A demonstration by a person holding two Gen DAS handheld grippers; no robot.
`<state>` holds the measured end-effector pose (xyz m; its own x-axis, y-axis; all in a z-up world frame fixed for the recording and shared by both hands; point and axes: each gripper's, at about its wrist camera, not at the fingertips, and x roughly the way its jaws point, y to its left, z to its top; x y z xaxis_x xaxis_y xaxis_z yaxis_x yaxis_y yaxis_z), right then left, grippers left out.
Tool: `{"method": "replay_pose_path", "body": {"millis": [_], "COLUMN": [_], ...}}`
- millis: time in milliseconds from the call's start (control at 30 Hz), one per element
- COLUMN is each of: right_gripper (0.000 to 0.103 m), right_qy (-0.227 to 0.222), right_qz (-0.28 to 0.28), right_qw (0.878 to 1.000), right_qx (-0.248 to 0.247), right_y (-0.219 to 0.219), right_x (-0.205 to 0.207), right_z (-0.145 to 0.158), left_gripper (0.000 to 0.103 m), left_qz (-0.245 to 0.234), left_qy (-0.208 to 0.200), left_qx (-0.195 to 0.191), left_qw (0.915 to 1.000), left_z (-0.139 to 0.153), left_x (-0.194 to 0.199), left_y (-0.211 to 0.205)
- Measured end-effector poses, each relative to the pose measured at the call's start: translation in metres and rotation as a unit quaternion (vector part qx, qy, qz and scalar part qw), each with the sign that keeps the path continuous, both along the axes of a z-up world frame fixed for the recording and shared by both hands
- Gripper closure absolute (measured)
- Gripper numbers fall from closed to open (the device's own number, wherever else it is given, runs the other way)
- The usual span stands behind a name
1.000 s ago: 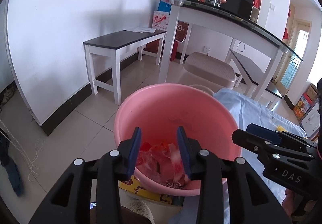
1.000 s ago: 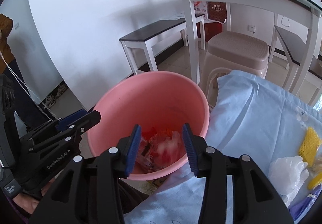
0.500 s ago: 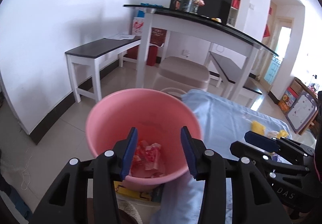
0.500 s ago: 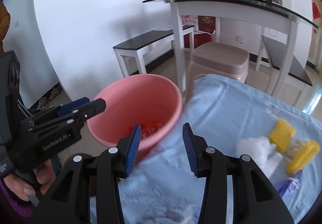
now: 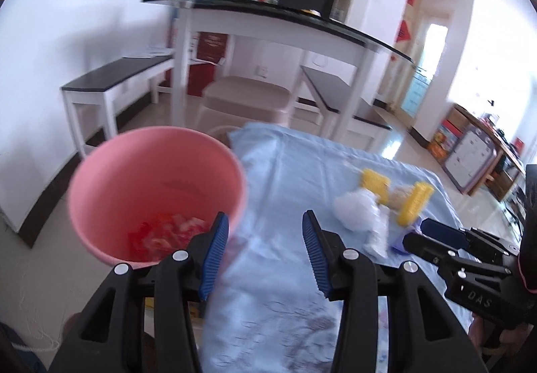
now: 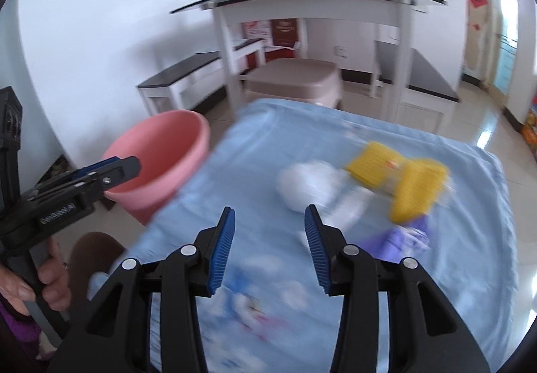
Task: Collect trash
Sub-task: 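Move both open grippers back over the remaining trash on the table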
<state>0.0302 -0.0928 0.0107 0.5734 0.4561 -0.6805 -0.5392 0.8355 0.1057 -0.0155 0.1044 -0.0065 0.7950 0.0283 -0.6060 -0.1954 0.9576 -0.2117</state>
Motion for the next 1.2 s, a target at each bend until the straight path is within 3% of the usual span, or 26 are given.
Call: {"method": "replay_pose_path", "body": {"millis": [233,567,833,1200], "right_gripper": [0.059,0.059,0.059,0.059], "right_qy": [0.024,0.047,0.049,0.046], "right_qz": [-0.073,-0.1,-0.094,-0.086], "right_qw": [0.997,0.994,0.994,0.995], "right_qx": [0.001,0.009,0.014,0.015], "right_y": [-0.065,-0.095,-0.098,-0.1], "right_x": [0.01,0.02,0.023,0.019], "right_z": [-0.018,-0.035,-0.039,-0.036], "left_gripper": [0.058,0.058,0.058,0.058], "left_qz": [-0.082,-0.153,-0.169,-0.156], "left_qy": [0.023,0.055,0.072,0.061], "left_qx": [0.0,0.008,0.033,0.05], "left_qw": [0.9964,0.9867,0.9824,0.9847], "left_z": [-0.012,-0.03,-0.043,-0.034], "left_x": [0.02,0.058,0.077,0.076], "left_y": [-0.049,-0.098,-0.123,-0.127]}}
